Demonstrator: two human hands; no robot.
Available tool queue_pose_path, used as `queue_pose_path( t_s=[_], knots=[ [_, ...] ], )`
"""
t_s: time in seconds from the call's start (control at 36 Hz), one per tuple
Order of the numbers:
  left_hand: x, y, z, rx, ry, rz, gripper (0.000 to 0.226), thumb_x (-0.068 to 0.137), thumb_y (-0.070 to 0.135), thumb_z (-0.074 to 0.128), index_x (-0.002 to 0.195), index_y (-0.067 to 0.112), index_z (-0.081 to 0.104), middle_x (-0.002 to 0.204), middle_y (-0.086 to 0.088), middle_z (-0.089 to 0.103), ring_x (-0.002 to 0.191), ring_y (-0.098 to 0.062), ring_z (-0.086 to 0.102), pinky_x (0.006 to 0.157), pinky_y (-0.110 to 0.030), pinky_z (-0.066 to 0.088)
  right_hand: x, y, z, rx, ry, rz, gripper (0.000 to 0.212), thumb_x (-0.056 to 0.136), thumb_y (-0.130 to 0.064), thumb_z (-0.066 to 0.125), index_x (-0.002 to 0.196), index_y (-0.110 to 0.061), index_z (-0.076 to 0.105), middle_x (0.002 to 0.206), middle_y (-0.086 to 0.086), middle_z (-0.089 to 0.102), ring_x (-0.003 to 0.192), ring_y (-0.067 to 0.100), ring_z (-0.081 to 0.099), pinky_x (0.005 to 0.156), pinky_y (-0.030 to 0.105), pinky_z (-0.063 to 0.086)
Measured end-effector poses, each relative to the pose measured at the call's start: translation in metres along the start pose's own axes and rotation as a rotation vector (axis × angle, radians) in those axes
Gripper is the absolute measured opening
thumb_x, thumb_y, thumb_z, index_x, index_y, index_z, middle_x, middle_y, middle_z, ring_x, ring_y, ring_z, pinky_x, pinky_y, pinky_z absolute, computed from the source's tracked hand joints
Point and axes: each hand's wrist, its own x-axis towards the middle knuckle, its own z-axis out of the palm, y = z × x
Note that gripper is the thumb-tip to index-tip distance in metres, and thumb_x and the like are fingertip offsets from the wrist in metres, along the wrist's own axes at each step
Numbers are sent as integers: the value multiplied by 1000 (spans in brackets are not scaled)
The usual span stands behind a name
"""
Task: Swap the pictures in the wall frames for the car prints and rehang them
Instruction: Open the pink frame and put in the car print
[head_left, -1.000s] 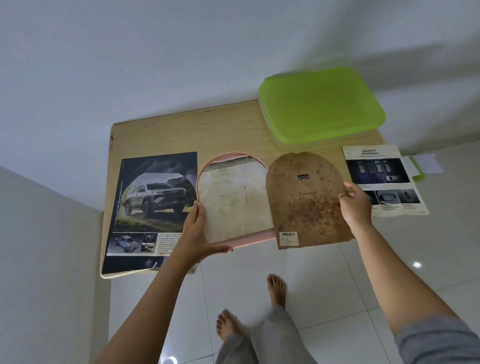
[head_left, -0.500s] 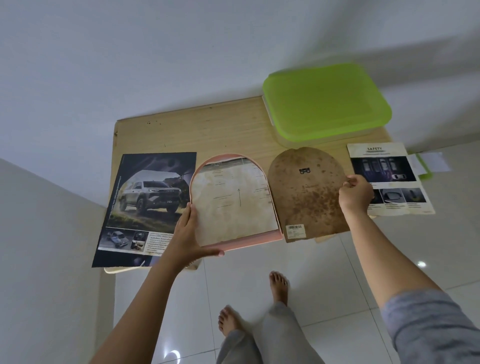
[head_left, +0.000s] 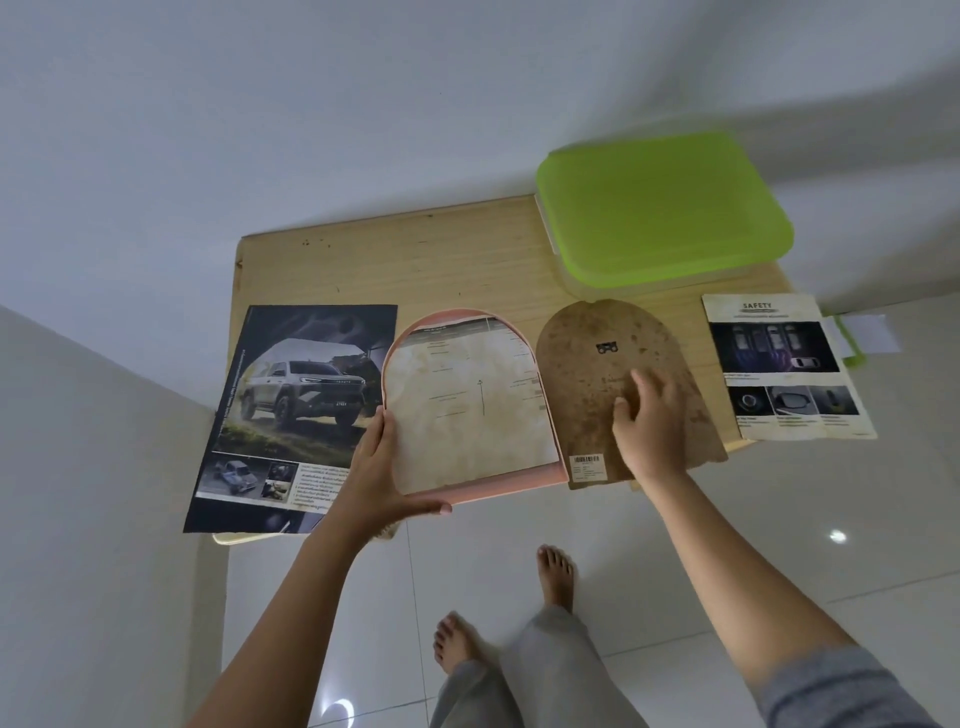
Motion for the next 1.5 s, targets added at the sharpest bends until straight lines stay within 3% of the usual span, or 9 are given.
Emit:
queue_pose_path(
  t_s=[0.11,0.42,0.58,0.69,0.78,0.97,1.19,1.33,1.5],
  knots=[
    [-1,-1,0,3,5,7,139,52,59,78,146,19,-17,156,5,-15,144,-20,-5,115,-44,13,-10,-6,12,-2,-150,-245,40,91,-13,53,131,-5,48,138,14,40,129,28,37,107,37,31],
    [-4,-4,1,-5,8,26,140,46,73,65,146,19,-17,156,6,-16,145,-19,-5,114,-44,15,-18,-20,7,72,-175,-202,44,95,-15,47,138,-6,41,145,8,38,137,22,31,112,29,23],
    [-5,-6,3,-17,36,37,141,46,74,65,147,19,-16,156,5,-14,145,-19,-4,114,-45,16,-62,-61,33,76,-261,-368,53,97,-20,43,145,-6,24,153,6,23,143,16,16,116,26,12],
    [-3,-8,5,-18,36,43,140,47,74,66,147,19,-16,156,6,-14,145,-18,-5,115,-45,14,-78,-68,54,-135,-269,-302,66,98,-33,33,147,-3,1,156,12,-1,145,22,-4,116,30,-2],
    [-2,-10,6,-16,41,55,139,50,70,70,147,18,-16,156,6,-14,145,-17,-6,115,-43,13,-88,-76,61,-204,-214,-243,69,97,-39,29,146,-1,-2,156,16,-3,145,26,-5,115,34,-5],
    [-1,-13,8,-14,50,78,136,55,66,73,146,18,-16,156,7,-14,144,-15,-7,116,-42,12,-94,-81,67,-138,-239,-207,70,98,-36,34,146,1,-1,155,19,-4,144,28,-7,114,29,-6],
    [0,-15,9,-14,51,83,136,55,67,72,146,18,-16,156,6,-14,145,-16,-7,115,-43,13,-93,-85,59,45,-214,-177,71,93,-28,52,147,-4,13,156,10,12,145,20,5,111,19,0],
    [0,-15,9,-14,53,81,136,54,69,71,146,19,-17,156,7,-14,145,-18,-6,115,-46,14,-95,-89,53,161,-122,-186,64,84,-15,66,139,-2,35,143,13,41,136,27,33,110,29,25],
    [1,-16,8,-13,56,98,138,52,72,70,145,20,-18,156,6,-12,145,-19,-4,114,-48,16,-91,-95,44,304,-99,-147,60,80,-7,66,135,-9,40,134,6,48,126,20,44,105,33,38]
  ],
)
